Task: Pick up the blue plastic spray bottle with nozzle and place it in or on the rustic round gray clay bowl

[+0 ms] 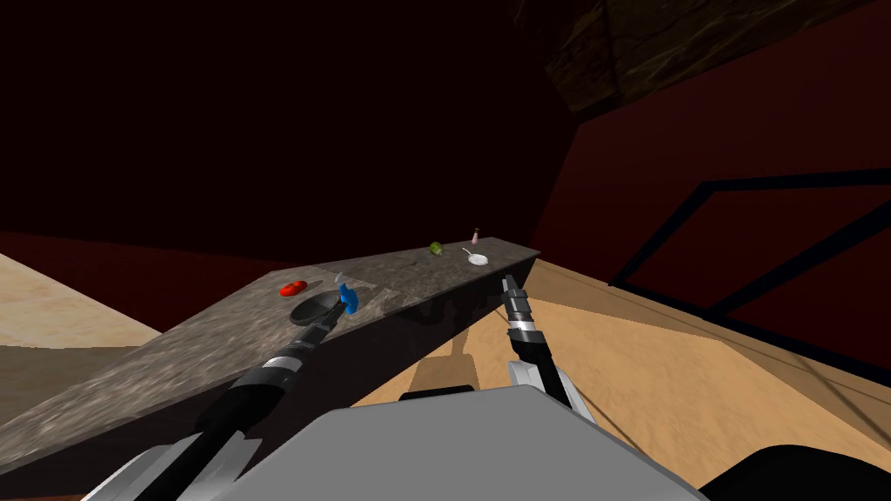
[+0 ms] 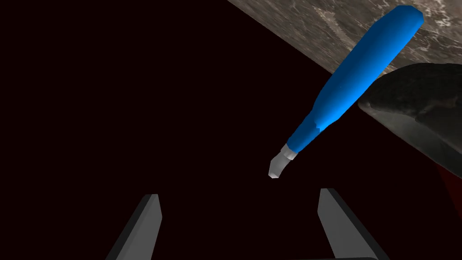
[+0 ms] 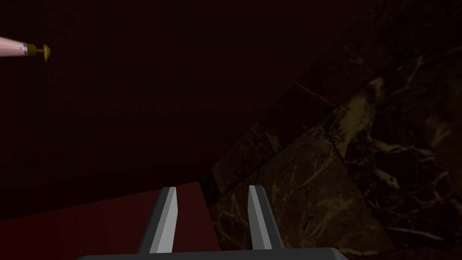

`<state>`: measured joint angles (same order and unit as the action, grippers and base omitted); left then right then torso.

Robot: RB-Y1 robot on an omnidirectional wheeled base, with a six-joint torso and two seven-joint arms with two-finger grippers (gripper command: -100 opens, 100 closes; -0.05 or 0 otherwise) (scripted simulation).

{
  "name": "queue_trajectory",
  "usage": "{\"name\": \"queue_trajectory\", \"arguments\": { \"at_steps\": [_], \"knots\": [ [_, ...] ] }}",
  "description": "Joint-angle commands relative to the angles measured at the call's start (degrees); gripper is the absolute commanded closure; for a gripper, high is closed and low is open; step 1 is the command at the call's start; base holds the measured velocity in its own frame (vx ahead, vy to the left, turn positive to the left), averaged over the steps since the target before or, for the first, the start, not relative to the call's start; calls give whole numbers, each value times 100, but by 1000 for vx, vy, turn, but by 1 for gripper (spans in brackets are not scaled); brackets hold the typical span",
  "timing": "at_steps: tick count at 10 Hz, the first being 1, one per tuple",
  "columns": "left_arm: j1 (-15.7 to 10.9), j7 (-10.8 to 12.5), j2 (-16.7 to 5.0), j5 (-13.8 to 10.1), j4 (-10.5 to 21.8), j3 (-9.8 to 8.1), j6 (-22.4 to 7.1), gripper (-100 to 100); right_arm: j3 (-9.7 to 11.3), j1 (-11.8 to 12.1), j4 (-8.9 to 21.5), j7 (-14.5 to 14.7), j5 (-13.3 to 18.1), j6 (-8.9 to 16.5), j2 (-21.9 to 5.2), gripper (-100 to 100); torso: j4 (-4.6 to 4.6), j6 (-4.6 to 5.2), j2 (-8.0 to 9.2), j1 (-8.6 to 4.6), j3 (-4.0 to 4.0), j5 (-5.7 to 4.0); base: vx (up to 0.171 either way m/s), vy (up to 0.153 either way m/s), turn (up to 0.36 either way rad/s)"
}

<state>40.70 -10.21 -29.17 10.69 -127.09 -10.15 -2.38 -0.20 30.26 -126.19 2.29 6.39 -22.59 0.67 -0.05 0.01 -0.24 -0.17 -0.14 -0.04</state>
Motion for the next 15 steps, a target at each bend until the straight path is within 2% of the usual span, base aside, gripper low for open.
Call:
{"name": "queue_trajectory", "arguments": {
  "at_steps": [1, 4, 5, 10, 15],
  "knots": [
    [60, -13, -106, 15, -21, -28, -186, -100, 0, 0, 0, 0, 0, 0, 0, 0, 0, 0, 0, 0, 0, 0, 47, -36, 1],
    [143, -65, -640, 79, 148, -99, -711, -100, 0, 0, 0, 0, 0, 0, 0, 0, 0, 0, -2, 8, -1, 1, 70, -32, -8],
    [143, -65, -640, 79, 148, -99, -717, -100, 0, 0, 0, 0, 0, 0, 0, 0, -2, 0, -10, 5, -6, 1, 74, -30, 0],
    [201, -135, -1465, 156, 444, -136, -1506, -100, -1, 1, 0, 0, 0, 0, -1, 0, -5, 1, -22, 15, -13, 3, 100, -21, -11],
    [227, -182, -2133, 209, 689, -144, -2114, -100, -1, 1, 0, 0, 0, 0, -1, 0, -4, 0, -16, 16, -10, 3, 101, -15, -11]
  ]
}}
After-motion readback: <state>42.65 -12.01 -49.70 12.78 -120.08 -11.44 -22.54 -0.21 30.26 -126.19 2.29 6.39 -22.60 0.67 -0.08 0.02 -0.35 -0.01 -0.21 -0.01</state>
